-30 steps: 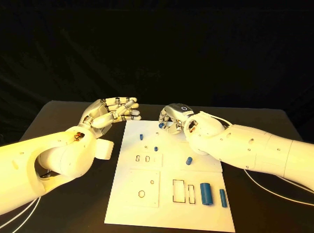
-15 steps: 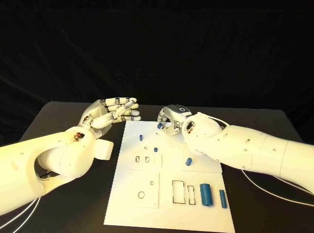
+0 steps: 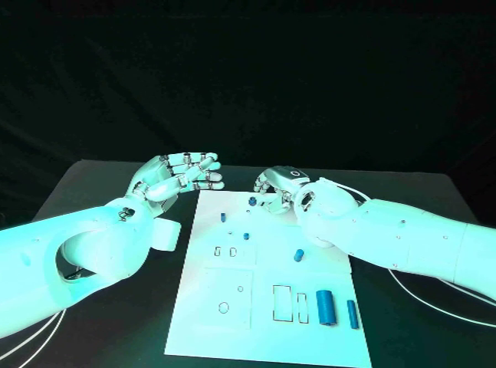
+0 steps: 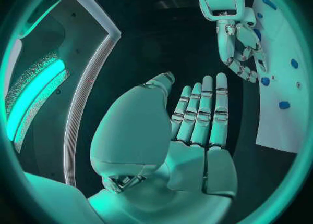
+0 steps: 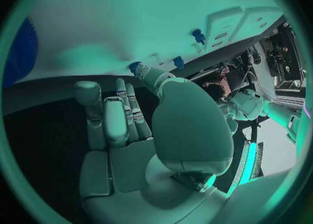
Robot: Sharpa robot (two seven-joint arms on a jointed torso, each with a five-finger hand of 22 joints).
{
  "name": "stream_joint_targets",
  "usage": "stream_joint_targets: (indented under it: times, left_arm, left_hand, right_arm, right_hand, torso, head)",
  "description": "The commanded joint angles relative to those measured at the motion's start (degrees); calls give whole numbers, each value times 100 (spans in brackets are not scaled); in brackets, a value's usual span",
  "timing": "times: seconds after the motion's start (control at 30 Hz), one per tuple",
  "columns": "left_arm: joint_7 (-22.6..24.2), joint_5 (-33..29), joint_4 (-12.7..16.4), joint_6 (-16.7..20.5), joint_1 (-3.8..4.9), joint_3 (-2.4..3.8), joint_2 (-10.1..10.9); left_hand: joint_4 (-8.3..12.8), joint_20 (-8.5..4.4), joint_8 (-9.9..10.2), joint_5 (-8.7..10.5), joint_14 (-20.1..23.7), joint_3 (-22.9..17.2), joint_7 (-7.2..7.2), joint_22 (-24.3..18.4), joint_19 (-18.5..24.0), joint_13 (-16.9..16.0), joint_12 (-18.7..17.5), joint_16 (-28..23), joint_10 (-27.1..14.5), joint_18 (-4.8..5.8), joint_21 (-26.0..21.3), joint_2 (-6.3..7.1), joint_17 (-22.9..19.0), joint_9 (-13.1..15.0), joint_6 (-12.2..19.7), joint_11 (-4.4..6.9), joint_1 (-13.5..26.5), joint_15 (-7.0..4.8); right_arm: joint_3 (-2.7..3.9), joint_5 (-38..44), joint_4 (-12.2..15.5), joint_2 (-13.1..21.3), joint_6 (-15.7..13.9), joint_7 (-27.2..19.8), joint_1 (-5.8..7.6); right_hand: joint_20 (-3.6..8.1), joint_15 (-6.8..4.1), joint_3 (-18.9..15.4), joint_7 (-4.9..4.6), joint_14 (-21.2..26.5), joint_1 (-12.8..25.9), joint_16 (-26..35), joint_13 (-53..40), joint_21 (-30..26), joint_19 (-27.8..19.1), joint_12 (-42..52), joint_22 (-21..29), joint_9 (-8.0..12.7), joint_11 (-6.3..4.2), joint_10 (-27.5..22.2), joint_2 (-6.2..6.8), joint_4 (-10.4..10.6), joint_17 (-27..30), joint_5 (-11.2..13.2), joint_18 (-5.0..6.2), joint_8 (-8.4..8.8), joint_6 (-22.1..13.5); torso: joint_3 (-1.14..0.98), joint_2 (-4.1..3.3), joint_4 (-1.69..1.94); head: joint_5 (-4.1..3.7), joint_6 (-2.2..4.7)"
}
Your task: Assemble the parts on the task board
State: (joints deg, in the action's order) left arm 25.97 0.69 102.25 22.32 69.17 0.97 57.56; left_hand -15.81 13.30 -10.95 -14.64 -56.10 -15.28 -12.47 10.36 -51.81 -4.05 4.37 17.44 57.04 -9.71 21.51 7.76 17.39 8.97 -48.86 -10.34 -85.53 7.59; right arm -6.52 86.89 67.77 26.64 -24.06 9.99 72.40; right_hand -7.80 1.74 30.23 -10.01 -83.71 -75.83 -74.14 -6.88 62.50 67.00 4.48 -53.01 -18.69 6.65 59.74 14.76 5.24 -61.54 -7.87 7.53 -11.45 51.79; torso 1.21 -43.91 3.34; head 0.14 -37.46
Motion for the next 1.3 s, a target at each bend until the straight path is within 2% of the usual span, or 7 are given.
stream_joint_targets:
  times: [0.03, 0.23, 0.47, 0.53, 0.57, 0.67, 1.3]
  left_arm:
    - [35, -31, -2, -104, 17, 4, 9]
    - [44, -33, -47, -122, 17, 4, 47]
    - [59, -29, -126, -158, 16, 3, 42]
    - [61, -31, -152, -162, 15, 3, 33]
    - [62, -32, -160, -164, 15, 2, 30]
    - [66, -34, -178, -171, 14, 2, 21]
    - [63, -29, -232, -216, 11, 1, -17]
  left_hand:
    - [-9, 5, -20, 28, 40, -35, -76, 9, -26, 2, -26, 23, 38, -66, 26, 6, 5, 6, -34, -3, -64, 2]
    - [-17, 4, -20, 28, 46, -40, -78, 14, -26, 3, -29, 24, 40, -66, 37, 3, 15, 6, -33, -5, -56, 3]
    - [-17, 4, -20, 28, 47, -41, -78, 15, -25, 3, -29, 25, 41, -65, 39, 4, 17, 6, -33, -5, -56, 3]
    - [-16, 3, -20, 28, 48, -43, -76, 17, -25, 3, -30, 26, 43, -65, 42, 4, 20, 7, -34, -4, -57, 3]
    - [-16, 3, -20, 28, 48, -43, -76, 17, -25, 3, -30, 26, 43, -65, 42, 4, 20, 7, -34, -4, -57, 3]
    - [-16, 3, -20, 28, 48, -43, -76, 17, -25, 3, -30, 26, 43, -65, 42, 4, 20, 7, -34, -4, -57, 3]
    - [-18, 2, -21, 26, 53, -52, -75, 22, -22, 3, -32, 28, 45, -64, 52, 0, 30, 8, -35, -3, -59, 2]
  right_arm:
    - [7, -97, 263, 238, -165, 23, -1]
    - [132, -650, 924, 926, -463, -80, 1]
    - [259, -1779, 1409, 1651, -331, -155, 82]
    - [273, -1986, 1428, 1790, -147, -123, 99]
    - [277, -2043, 1422, 1832, -57, -102, 104]
    - [285, -2164, 1381, 1931, 255, -11, 113]
    - [264, -1735, 883, 1745, 742, 202, -51]
  right_hand:
    - [0, 12, -111, -6, 27, -96, 32, 20, -56, -37, 41, 50, -12, 7, -47, -7, 21, 55, -27, 48, 25, -18]
    - [13, -7, -240, -14, -22, -199, -33, 21, 17, 100, 294, -90, -50, -16, 155, -40, 87, 3, -122, 21, 27, 88]
    - [222, -247, -405, 165, -141, -304, -287, -710, 291, 384, 1692, -510, -91, -324, 1210, 125, 31, -317, -187, -56, 127, 34]
    - [231, -321, -811, 150, -235, -386, -555, -2386, 522, 614, 3668, -851, -203, -310, 183, -110, 65, -675, -412, -153, 47, 47]
    - [245, -190, -908, 151, -308, -394, -793, -3457, 645, 709, 4798, -1041, -224, -299, 430, -11, 90, -1112, -536, -152, 38, -4]
    - [197, -197, -1094, 109, -399, -374, -1070, -4796, 822, 851, 6023, -1296, -260, -265, 891, 26, 195, -1634, -587, -205, 0, -40]
    - [122, -118, -2025, 48, -525, -629, -1417, -6260, 1199, 1147, 7210, -1855, -338, -189, 1455, -162, 769, -2354, -543, -305, -79, -215]
  torso:
    - [-3, 3, -12]
    - [-15, 18, -48]
    - [-25, 54, -115]
    - [-23, 59, -130]
    - [-22, 61, -134]
    - [-25, 62, -148]
    - [-12, 47, -92]
  head:
    - [-16, 6]
    - [-6, 33]
    - [-56, 50]
    - [-94, 55]
    - [-113, 58]
    - [-128, 66]
    - [-177, 133]
